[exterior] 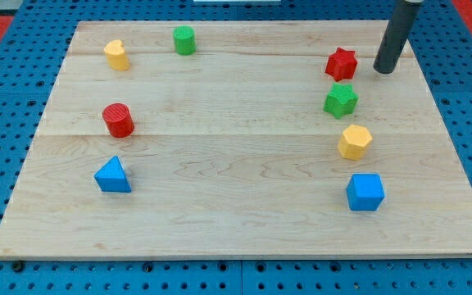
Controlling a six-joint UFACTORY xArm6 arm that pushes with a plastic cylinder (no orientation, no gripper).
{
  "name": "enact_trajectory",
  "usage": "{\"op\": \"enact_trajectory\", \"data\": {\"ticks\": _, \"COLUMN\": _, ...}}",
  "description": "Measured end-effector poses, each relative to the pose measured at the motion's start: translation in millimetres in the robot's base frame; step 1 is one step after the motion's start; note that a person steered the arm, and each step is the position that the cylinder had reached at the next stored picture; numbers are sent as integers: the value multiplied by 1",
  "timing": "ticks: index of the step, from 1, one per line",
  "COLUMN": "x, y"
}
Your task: Place the red star above to the green star
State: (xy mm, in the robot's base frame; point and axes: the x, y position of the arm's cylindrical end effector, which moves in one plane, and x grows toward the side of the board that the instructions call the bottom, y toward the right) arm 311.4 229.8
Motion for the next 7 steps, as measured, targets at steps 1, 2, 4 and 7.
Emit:
{"op": "enact_trajectory", "data": {"ticks": 1, "x": -2, "y": -15}}
{"op": "enact_trajectory", "data": {"ticks": 2, "x": -2, "y": -41}}
{"op": "enact_trajectory", "data": {"ticks": 4, "x": -17, "y": -13}}
{"op": "enact_trajectory", "data": {"ticks": 7, "x": 2, "y": -206}}
